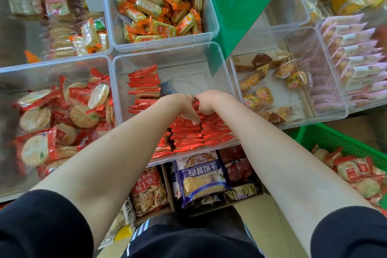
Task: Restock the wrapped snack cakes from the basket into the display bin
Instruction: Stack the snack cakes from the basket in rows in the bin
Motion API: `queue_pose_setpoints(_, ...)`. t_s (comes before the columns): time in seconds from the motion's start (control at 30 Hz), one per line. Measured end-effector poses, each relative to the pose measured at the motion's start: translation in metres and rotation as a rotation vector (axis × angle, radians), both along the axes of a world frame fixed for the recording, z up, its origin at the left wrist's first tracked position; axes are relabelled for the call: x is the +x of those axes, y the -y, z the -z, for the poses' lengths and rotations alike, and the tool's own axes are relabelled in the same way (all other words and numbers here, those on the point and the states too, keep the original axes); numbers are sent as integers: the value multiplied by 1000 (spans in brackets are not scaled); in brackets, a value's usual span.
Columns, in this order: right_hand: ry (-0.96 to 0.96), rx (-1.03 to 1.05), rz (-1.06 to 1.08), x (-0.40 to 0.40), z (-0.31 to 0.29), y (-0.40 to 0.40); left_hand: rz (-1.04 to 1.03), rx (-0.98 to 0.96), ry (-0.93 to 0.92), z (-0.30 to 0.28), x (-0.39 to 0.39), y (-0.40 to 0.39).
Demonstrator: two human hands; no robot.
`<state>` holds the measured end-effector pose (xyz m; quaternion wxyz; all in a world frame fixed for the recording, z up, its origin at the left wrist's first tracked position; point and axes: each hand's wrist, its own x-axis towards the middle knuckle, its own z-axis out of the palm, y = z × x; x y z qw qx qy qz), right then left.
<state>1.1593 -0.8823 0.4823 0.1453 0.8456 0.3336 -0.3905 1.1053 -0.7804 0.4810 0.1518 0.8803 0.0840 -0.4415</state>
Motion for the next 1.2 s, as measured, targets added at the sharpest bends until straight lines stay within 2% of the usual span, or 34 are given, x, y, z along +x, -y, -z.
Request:
queue_pose_setpoints(0.17,26,67,45,-4,5,7,-8,3,78,1,-8,-5)
queue_pose_setpoints(0.3,127,270,98,-12,2,20,55,69,234,1,-15,-2)
queue_pose_setpoints(0.43,167,587,276,-20,-21,45,-21,39,443,-15,-20,9)
queue_pose_setpoints(0.53,458,923,377,-33,-42,78,-147,-21,698,-38,-18,37)
queue_pose_setpoints(0.6,612,1016,477,-43,-48,107,-222,-59,865,-56,-13,68)
queue_pose_setpoints(0.7,669,972,713,-52,-42,161,-179,-116,1002,-77,-3,129)
queue_pose_setpoints(0.8,738,845,923,-59,-22,232,-8,-209,992,-75,8,202)
queue_pose_setpoints(0.87,750,781,991,-66,-9,266,91,-242,910,-63,12,236)
queue_pose_setpoints(1.03,720,629,1313,-91,41,387,418,-295,578,-9,8,362)
queue_pose_setpoints(1.2,590,127,1535,-123,93,477,592,-262,375,33,-7,434)
